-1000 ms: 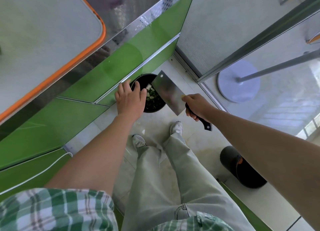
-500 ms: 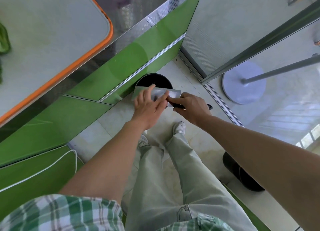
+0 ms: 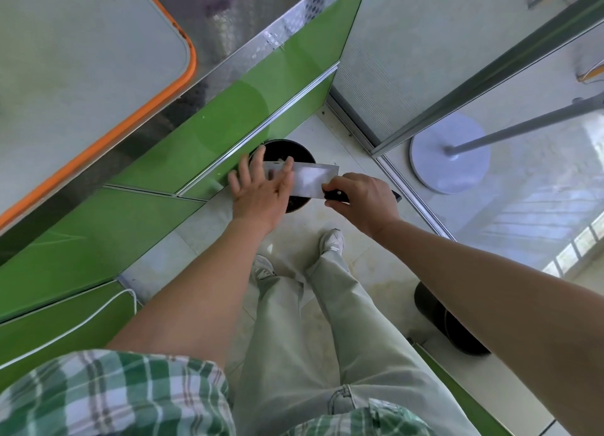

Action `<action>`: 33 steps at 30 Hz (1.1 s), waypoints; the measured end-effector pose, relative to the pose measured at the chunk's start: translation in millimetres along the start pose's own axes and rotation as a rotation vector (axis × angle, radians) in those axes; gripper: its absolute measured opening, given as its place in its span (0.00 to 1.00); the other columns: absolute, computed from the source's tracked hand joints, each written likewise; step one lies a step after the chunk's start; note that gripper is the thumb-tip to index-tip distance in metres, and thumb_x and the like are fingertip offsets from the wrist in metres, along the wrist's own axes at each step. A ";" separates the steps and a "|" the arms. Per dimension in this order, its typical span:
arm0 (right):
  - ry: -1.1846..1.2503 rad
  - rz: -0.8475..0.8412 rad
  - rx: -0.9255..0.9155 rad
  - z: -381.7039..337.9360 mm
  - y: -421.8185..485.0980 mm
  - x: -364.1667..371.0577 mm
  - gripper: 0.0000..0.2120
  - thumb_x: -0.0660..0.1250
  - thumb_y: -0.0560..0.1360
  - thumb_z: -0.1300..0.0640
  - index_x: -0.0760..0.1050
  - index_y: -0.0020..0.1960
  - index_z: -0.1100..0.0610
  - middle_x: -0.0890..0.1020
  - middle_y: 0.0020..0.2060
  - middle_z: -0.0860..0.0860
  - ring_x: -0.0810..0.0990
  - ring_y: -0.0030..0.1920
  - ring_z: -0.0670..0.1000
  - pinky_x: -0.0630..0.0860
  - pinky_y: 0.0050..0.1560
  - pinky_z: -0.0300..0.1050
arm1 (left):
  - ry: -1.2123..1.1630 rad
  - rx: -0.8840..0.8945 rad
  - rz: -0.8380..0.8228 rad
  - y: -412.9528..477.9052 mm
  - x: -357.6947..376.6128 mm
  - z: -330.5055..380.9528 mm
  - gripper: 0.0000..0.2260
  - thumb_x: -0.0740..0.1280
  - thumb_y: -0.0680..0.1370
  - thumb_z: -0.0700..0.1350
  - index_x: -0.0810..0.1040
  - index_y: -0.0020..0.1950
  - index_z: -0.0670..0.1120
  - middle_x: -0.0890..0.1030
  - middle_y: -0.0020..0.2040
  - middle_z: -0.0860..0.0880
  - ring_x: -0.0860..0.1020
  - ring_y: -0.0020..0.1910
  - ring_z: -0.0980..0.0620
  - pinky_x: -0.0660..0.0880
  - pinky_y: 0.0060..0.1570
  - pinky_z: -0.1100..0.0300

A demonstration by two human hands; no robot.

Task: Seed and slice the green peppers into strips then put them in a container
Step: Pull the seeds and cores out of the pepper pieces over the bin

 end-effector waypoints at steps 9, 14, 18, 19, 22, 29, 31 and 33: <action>0.008 0.023 0.056 13.7 -1.4 -3.2 0.09 0.74 0.70 0.55 0.81 0.49 0.53 0.82 0.39 0.49 0.80 0.39 0.54 0.74 0.37 0.44 | -0.009 -0.172 -0.011 5.3 -4.9 -16.7 0.26 0.39 0.83 0.60 0.45 0.80 0.56 0.38 0.80 0.47 0.38 0.78 0.40 0.39 0.74 0.41; -0.014 0.044 0.032 14.8 1.0 -6.6 0.08 0.75 0.69 0.56 0.80 0.48 0.53 0.81 0.37 0.48 0.79 0.36 0.54 0.69 0.35 0.40 | -0.002 -0.075 0.001 6.6 -2.1 4.4 0.24 0.39 0.83 0.59 0.46 0.80 0.60 0.41 0.80 0.47 0.41 0.78 0.41 0.42 0.74 0.42; -0.015 0.039 0.058 27.7 -5.7 -8.8 0.08 0.73 0.70 0.55 0.80 0.49 0.53 0.81 0.38 0.48 0.79 0.37 0.53 0.74 0.34 0.43 | -0.015 -0.184 -0.018 15.3 -2.1 -12.6 0.25 0.39 0.83 0.60 0.49 0.80 0.58 0.42 0.80 0.46 0.41 0.78 0.40 0.42 0.74 0.42; -0.013 0.037 0.077 31.4 -7.8 -8.8 0.08 0.73 0.71 0.54 0.80 0.49 0.53 0.81 0.39 0.48 0.79 0.38 0.53 0.75 0.35 0.44 | -0.017 -0.210 -0.027 17.1 -1.6 -17.3 0.26 0.39 0.82 0.60 0.50 0.80 0.56 0.43 0.80 0.46 0.42 0.78 0.41 0.42 0.74 0.41; 0.007 0.059 0.147 42.1 -11.7 -11.2 0.08 0.72 0.72 0.53 0.80 0.50 0.52 0.81 0.40 0.48 0.80 0.39 0.54 0.75 0.36 0.45 | -0.063 -0.268 -0.029 21.2 -0.8 -24.4 0.28 0.40 0.83 0.60 0.53 0.80 0.49 0.46 0.80 0.45 0.44 0.78 0.40 0.45 0.74 0.42; 0.002 0.016 0.241 51.6 -10.2 -7.3 0.08 0.70 0.73 0.53 0.79 0.51 0.52 0.81 0.41 0.49 0.79 0.42 0.54 0.75 0.39 0.47 | 0.022 -0.157 0.302 27.6 -35.7 0.6 0.10 0.60 0.81 0.40 0.81 0.48 0.45 0.79 0.48 0.44 0.73 0.48 0.44 0.66 0.50 0.52; 0.012 -0.003 0.271 54.4 -9.1 -5.5 0.08 0.69 0.74 0.52 0.78 0.52 0.51 0.81 0.43 0.48 0.79 0.43 0.53 0.75 0.41 0.47 | 0.011 -0.219 0.323 26.8 -41.0 -2.5 0.16 0.65 0.78 0.36 0.73 0.34 0.54 0.73 0.35 0.48 0.69 0.38 0.46 0.63 0.43 0.55; 0.039 -0.017 0.307 57.0 -7.2 -4.6 0.08 0.69 0.74 0.51 0.78 0.52 0.51 0.82 0.44 0.48 0.79 0.44 0.53 0.76 0.42 0.47 | -0.062 -0.276 0.324 26.6 -43.2 -7.7 0.16 0.68 0.75 0.35 0.76 0.35 0.55 0.75 0.33 0.49 0.68 0.35 0.47 0.62 0.42 0.56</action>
Point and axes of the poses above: each hand's wrist, its own y-axis towards the middle knuckle, its own x-axis out of the palm, z = x × y, the point moved 7 cm from there along y, towards the middle knuckle
